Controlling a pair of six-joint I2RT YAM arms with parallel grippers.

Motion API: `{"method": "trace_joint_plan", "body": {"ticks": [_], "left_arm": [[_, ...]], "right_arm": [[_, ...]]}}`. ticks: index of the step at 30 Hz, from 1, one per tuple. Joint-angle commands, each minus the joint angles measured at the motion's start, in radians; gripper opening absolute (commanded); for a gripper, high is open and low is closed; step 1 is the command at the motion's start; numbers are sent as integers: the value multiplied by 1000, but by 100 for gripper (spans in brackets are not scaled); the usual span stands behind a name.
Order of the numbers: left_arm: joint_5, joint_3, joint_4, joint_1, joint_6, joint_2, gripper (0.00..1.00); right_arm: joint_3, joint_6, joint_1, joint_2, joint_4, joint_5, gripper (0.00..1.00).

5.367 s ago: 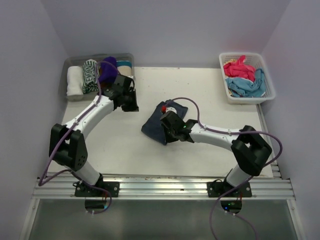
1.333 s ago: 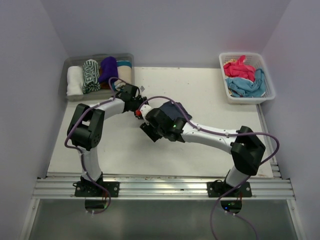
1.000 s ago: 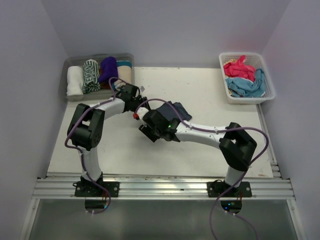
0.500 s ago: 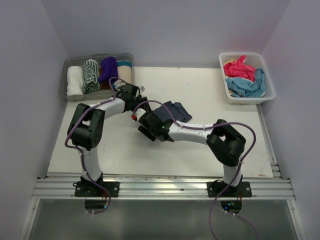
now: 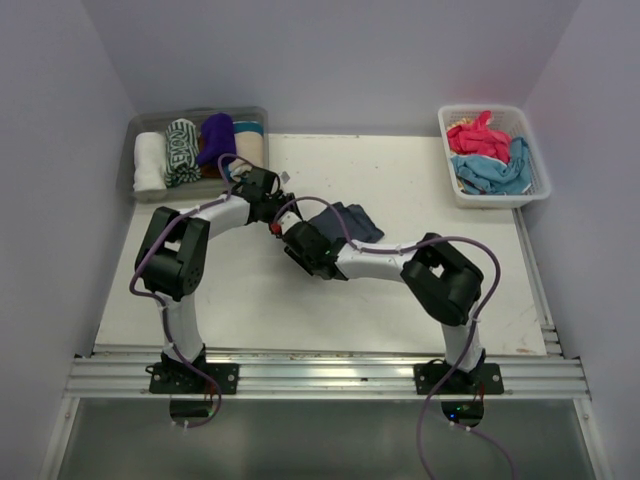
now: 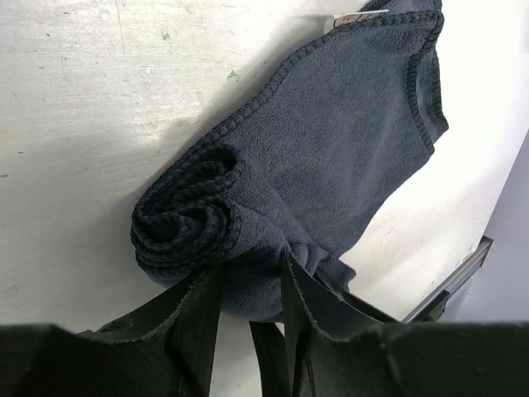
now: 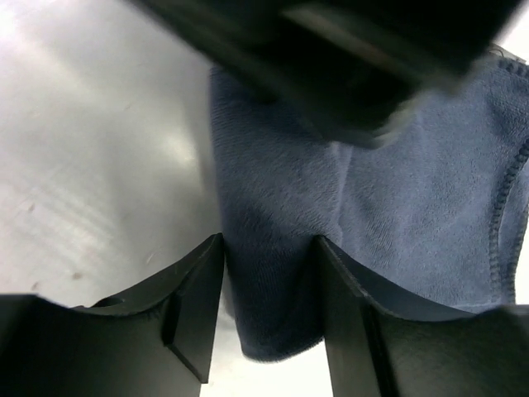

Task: Roll the towels
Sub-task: Roll the towel

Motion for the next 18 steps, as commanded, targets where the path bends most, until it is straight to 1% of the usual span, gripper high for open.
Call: {"method": "trace_joint_plan", "body": {"ticks": [1, 3, 4, 5, 7, 8, 9, 10, 11, 12, 14, 15, 16, 18], "left_arm": [[-26, 23, -27, -4, 16, -9, 38], [-23, 24, -35, -3, 19, -15, 40], [-25, 26, -39, -4, 20, -24, 41], [-25, 26, -39, -3, 22, -32, 42], [-25, 29, -50, -3, 27, -46, 47], [-26, 34, -56, -3, 30, -50, 50], [-29, 38, -70, -3, 34, -60, 55], [-38, 40, -76, -3, 36, -67, 59], [-40, 44, -82, -1, 37, -73, 63], [-43, 47, -96, -1, 42, -89, 70], [-41, 49, -102, 12, 39, -112, 76], [-40, 49, -104, 17, 39, -142, 81], [-38, 49, -104, 31, 37, -158, 83], [-34, 46, -110, 48, 42, -205, 85]], "right_arm": [[-27, 74, -48, 36, 31, -17, 50], [-33, 91, -74, 36, 40, -49, 46], [-36, 106, -84, 37, 38, -55, 42], [-39, 112, -97, 36, 38, -64, 33], [-42, 125, -107, 30, 40, -92, 23], [-44, 128, -108, 25, 41, -101, 11], [-45, 129, -110, 21, 42, -123, 7], [-45, 137, -110, 8, 38, -140, 1], [-47, 140, -111, 2, 37, -156, 0], [-50, 143, -113, -7, 35, -190, 0], [-59, 166, -116, -33, 31, -225, 0], [-65, 175, -120, -42, 35, -248, 0], [-84, 196, -128, -62, 40, -300, 0], [-97, 217, -136, -81, 43, -345, 0]]}}
